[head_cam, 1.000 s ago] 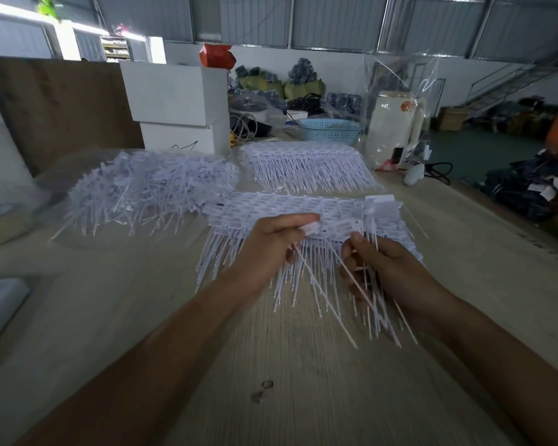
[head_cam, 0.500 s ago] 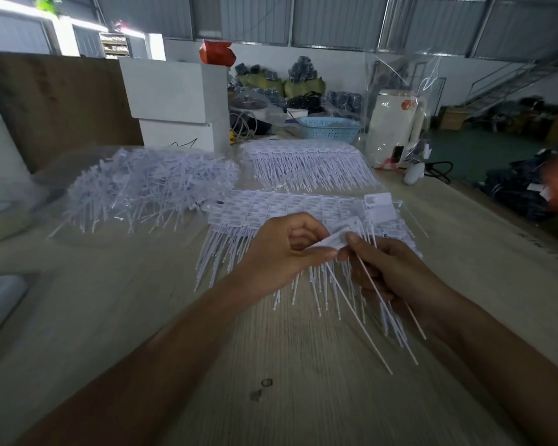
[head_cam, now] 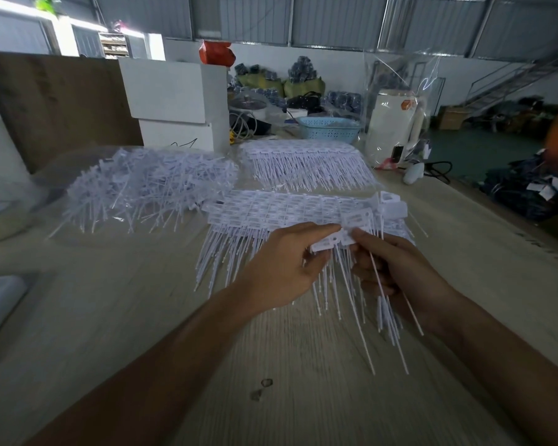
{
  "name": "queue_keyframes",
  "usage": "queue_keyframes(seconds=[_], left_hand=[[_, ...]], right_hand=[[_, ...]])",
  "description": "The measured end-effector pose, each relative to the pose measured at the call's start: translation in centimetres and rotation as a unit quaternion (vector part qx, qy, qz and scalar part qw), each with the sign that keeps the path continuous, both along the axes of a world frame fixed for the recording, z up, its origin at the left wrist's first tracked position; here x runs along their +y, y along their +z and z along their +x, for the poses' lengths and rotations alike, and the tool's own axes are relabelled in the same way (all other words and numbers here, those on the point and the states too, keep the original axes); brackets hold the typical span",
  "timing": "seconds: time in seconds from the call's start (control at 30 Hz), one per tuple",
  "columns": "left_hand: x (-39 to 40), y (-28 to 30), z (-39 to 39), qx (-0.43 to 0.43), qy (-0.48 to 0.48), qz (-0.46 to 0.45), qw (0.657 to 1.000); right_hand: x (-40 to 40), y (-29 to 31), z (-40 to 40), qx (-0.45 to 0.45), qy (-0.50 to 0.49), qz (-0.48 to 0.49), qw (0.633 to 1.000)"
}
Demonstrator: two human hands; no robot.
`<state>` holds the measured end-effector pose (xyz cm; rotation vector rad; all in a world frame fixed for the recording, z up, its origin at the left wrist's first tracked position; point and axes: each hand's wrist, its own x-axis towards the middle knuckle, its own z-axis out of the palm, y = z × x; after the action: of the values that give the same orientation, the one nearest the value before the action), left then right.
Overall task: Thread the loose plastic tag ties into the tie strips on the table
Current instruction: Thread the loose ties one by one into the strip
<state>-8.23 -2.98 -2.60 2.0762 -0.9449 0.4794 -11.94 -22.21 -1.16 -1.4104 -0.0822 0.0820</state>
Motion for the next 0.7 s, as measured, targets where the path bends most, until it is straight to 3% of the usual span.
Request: queue_keyframes(seconds=[0.13, 0.33, 0.7], left_hand=[[0.29, 0.08, 0.19, -0.044, 0.034, 0.027, 0.998], [0.33, -0.14, 0.05, -0.057, 0.040, 0.012, 0.997], [-0.21, 0.28, -0.22, 0.110, 0.005, -0.082, 0.991]], right_hand=[[0.12, -0.05, 0.07, -0.006, 0.015, -0.007, 1.000], [0.22, -0.16, -0.11, -0.034, -0.001, -0.090, 0.995], [0.37, 0.18, -0.46, -0.064, 0.000, -0.128, 0.990]])
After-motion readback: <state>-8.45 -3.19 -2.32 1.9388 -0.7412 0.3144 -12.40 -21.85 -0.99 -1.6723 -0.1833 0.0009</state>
